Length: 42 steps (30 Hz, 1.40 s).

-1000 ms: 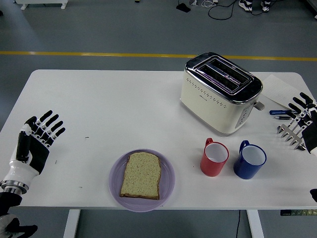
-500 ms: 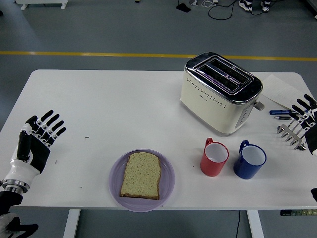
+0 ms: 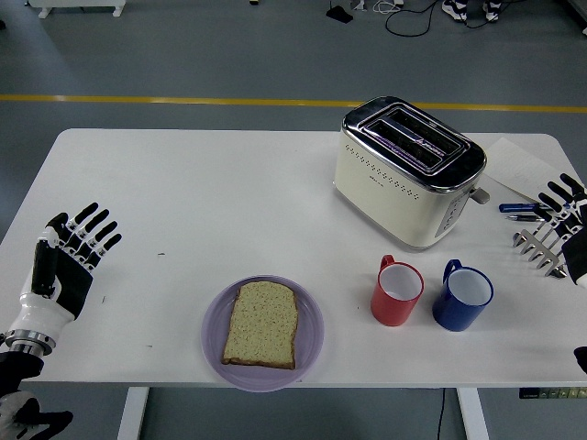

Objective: Push plate across desktop,pick up the break from the machine,place the break in the plate

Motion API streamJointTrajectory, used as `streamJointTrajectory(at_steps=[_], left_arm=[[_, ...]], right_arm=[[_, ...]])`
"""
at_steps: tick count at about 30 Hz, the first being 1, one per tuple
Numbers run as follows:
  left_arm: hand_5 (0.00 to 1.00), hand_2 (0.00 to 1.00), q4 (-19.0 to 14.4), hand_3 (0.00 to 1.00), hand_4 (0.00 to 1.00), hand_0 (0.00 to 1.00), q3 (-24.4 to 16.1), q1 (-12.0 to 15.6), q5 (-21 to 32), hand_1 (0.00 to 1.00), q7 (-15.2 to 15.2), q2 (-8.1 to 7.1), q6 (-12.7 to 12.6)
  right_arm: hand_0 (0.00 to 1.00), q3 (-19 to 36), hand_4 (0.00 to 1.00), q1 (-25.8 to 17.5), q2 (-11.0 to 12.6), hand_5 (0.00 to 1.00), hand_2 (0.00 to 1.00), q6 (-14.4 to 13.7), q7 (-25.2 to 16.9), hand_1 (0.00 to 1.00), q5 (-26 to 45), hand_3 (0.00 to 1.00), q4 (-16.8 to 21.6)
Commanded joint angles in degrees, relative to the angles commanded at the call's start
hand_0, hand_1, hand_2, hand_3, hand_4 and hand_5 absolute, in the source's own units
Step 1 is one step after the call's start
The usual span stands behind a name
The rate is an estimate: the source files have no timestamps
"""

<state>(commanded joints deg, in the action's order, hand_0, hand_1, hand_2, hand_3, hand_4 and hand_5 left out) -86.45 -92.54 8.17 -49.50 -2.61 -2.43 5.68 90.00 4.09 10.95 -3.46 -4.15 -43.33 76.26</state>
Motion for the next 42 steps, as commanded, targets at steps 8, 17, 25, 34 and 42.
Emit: streamJointTrajectory(at_steps=[8, 17, 25, 34, 42], left_arm=[[0.998, 0.826, 0.25, 0.789, 0.528, 0.803, 0.24, -0.14, 0.09, 0.813, 0.06, -0.01, -0.05], [0.998, 0.823, 0.51, 0.785, 0.528, 0.802, 0.20, -0.13, 0.36, 0.811, -0.04, 0.02, -0.53], [0.998, 0.820, 0.65, 0.782, 0.527, 0.802, 0.16, -0.29, 0.52, 0.808, -0.12, 0.05, -0.68], [0.998, 0.815, 0.79, 0.777, 0.529, 0.798, 0.19, -0.26, 0.55, 0.802, -0.12, -0.01, -0.85], [0.998, 0.800, 1.09, 0.774, 0.528, 0.795, 0.17, -0.37, 0.54, 0.794, -0.02, 0.01, -0.94]], right_arm=[[0.721, 0.06, 0.497, 0.02, -0.03, 0.513, 0.722, 0.04, 0.05, 0.705, 0.30, 0.727, -0.27], [0.720, 0.16, 0.496, 0.06, -0.05, 0.512, 0.723, 0.16, -0.05, 0.704, 0.87, 0.726, -0.35], [0.720, 0.20, 0.495, 0.08, -0.18, 0.511, 0.721, 0.42, -0.18, 0.703, 1.72, 0.725, -0.37], [0.720, 0.12, 0.496, 0.10, -0.31, 0.508, 0.719, 0.47, -0.18, 0.700, 2.22, 0.721, -0.48], [0.720, 0.05, 0.496, 0.18, -0.38, 0.508, 0.718, 0.45, -0.06, 0.700, 2.64, 0.719, -0.67]])
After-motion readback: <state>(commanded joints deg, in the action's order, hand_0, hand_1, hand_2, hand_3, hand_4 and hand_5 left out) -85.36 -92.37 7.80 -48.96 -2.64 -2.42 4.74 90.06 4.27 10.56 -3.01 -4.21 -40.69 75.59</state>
